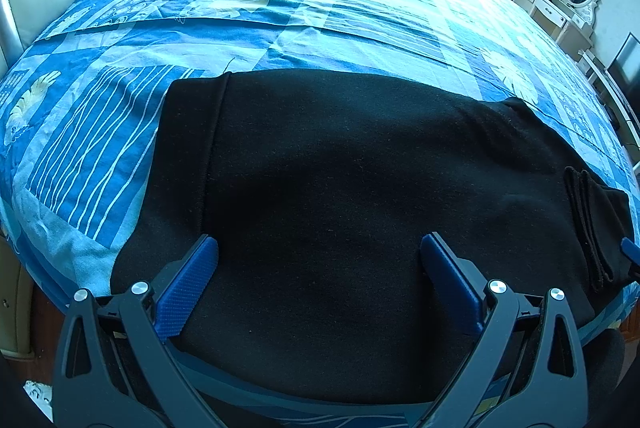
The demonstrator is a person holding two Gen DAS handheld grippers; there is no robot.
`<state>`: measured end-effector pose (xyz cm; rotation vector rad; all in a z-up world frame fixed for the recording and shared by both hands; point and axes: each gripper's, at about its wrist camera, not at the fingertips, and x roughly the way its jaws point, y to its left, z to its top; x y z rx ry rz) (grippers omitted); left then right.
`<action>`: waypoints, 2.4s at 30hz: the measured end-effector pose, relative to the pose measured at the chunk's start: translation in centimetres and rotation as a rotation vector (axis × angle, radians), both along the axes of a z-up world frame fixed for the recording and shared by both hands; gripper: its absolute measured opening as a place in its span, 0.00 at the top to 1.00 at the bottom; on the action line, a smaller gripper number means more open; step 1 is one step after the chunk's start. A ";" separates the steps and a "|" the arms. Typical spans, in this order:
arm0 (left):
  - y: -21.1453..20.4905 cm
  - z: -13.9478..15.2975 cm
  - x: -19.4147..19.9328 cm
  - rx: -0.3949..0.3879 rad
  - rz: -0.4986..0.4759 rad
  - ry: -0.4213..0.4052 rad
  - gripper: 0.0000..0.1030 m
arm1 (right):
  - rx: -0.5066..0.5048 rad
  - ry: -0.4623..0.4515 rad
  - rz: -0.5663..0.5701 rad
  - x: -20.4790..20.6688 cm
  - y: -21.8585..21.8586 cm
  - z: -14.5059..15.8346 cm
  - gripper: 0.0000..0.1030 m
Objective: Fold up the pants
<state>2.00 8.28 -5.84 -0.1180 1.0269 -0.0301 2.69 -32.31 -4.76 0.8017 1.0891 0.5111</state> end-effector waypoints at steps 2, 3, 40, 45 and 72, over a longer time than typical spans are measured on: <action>0.1 0.1 0.0 -0.006 -0.005 0.004 0.02 | -0.005 0.023 0.065 0.3 2.3 -0.8 0.55; 0.1 0.1 0.0 -0.011 -0.008 0.008 0.02 | -0.015 0.052 0.085 0.5 3.2 -1.3 0.54; 9.9 -2.0 4.6 -0.682 -0.056 0.192 0.83 | 0.036 -0.004 0.033 -0.4 2.9 -2.0 0.35; 8.3 1.7 4.7 -0.562 -0.065 0.161 0.84 | 0.052 -0.016 -0.071 -0.9 0.3 -0.7 0.35; -23.4 13.6 4.1 -0.165 -0.434 0.025 0.86 | -0.059 -0.031 -0.536 -4.4 -15.8 1.4 0.32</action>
